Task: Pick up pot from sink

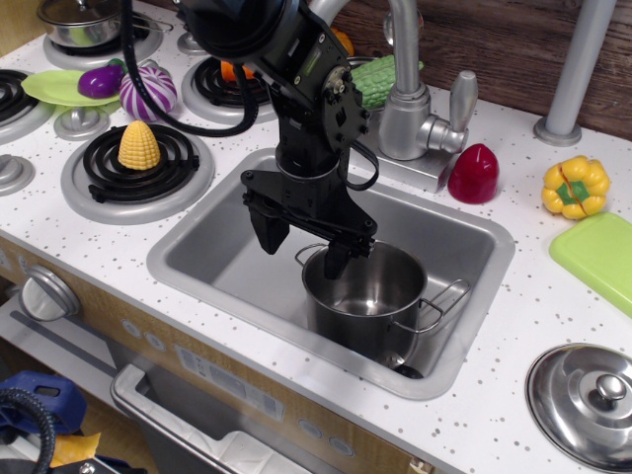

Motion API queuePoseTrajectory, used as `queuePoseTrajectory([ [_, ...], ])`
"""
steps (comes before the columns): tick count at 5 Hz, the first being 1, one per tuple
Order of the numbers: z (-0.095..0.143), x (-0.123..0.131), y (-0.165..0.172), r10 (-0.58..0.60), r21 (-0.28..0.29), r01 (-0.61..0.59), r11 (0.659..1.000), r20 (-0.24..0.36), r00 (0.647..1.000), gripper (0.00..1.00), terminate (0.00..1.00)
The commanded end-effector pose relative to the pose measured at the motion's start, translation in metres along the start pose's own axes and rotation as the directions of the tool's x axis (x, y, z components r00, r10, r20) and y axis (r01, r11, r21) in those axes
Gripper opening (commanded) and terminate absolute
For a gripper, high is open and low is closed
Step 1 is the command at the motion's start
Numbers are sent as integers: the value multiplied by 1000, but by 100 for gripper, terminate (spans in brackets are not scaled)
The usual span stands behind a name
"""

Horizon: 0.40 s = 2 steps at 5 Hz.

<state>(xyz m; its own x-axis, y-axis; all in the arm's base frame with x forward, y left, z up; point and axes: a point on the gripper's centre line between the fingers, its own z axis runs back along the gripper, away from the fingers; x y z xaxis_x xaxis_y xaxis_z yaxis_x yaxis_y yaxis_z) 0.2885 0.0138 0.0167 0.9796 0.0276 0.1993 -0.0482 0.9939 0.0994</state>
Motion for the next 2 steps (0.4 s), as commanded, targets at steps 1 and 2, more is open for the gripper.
queuePoseTrajectory([
  [1, 0, 0, 0, 0, 0, 0, 1000, 0, 1000, 100, 0],
  [2, -13, -5, 1, 36, -47, -35, 998, 14, 999, 100, 0],
])
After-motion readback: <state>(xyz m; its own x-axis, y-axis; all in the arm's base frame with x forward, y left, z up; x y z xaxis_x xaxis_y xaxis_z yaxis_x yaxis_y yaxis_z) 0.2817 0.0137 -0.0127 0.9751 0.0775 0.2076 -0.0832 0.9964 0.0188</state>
